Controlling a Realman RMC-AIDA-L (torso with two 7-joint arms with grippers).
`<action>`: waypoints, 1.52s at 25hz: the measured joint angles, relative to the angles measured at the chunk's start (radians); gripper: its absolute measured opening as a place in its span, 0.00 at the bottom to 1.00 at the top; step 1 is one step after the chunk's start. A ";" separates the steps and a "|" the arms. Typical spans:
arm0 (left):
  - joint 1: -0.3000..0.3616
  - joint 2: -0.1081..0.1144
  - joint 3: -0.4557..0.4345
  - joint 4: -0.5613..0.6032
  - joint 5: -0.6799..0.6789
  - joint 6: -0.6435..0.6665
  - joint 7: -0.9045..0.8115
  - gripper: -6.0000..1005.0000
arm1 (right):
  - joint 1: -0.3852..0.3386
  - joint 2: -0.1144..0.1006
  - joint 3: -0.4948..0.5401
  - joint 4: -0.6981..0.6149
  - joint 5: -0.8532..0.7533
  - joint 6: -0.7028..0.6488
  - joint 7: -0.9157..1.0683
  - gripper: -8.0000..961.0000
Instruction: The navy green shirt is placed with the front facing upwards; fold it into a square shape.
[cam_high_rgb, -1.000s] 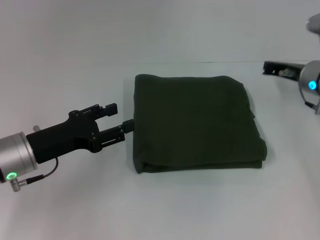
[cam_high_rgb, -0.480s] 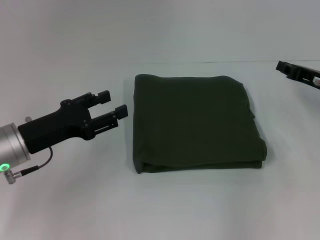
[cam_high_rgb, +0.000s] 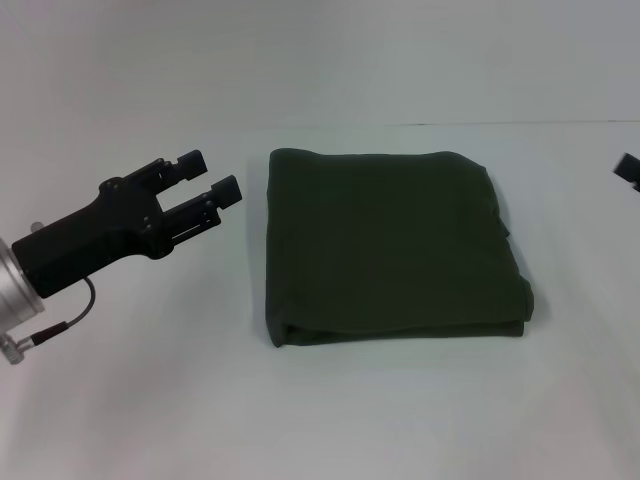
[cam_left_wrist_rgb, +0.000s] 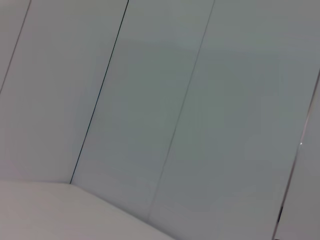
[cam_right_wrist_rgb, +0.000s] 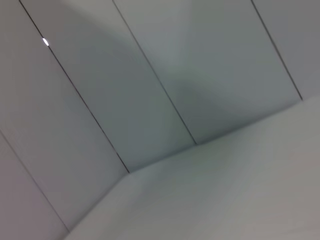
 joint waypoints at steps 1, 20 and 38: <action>0.002 0.000 -0.003 0.000 -0.003 0.009 0.000 0.73 | -0.011 0.003 0.018 0.001 0.002 -0.027 -0.017 0.41; 0.024 0.019 0.000 0.085 0.014 0.328 -0.099 0.72 | -0.051 -0.015 0.019 -0.069 -0.230 -0.486 -0.128 0.98; 0.003 0.011 0.130 0.127 0.144 0.328 -0.190 0.72 | -0.006 -0.027 0.016 -0.077 -0.431 -0.538 -0.102 0.96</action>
